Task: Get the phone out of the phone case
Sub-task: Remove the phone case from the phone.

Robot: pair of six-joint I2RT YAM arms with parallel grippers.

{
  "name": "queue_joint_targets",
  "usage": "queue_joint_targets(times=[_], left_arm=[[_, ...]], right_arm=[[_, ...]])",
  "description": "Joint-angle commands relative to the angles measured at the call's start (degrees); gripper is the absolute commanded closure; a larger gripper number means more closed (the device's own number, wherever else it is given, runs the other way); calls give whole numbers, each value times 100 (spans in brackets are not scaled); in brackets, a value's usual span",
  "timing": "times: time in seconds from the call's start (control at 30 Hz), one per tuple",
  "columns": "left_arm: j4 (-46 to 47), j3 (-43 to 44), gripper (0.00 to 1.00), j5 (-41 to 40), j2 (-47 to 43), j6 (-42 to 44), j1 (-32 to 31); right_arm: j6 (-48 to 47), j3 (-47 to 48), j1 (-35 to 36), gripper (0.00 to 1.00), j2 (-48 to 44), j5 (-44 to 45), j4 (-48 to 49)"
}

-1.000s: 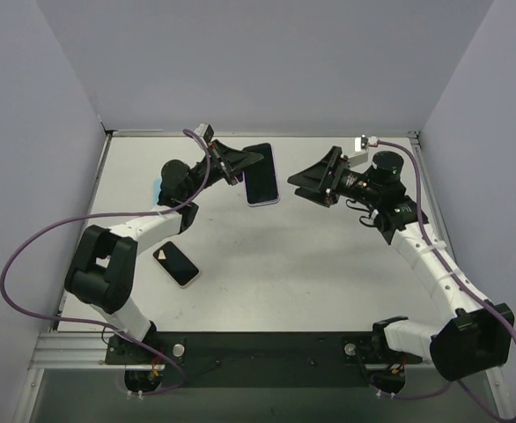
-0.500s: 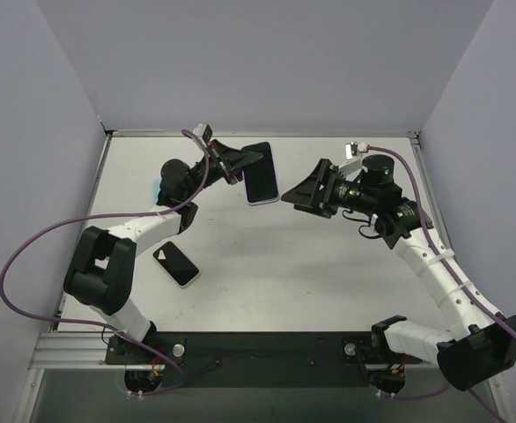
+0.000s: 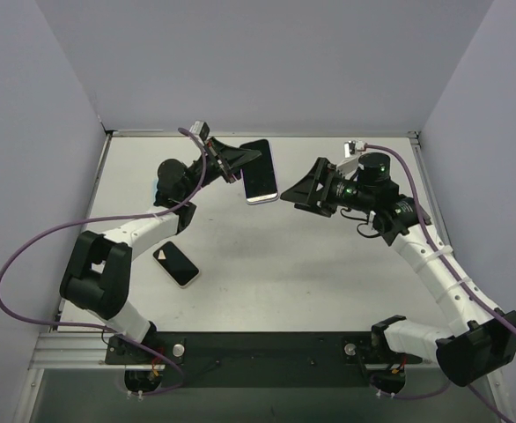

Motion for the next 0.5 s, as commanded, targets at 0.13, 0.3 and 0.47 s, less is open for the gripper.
queue_joint_targets(times=[0.13,0.3,0.47], left_arm=[[261,84,100,-134,-374,52,22],[261,75,100,-117,-348,60,13],[234,92,100,-125,-348,69,-5]], right_arm=[[-88,292,79,35,-113,103,2],[-123,406,97,35,-236,67,11],[-141,432,97,35,-271,103,-16]])
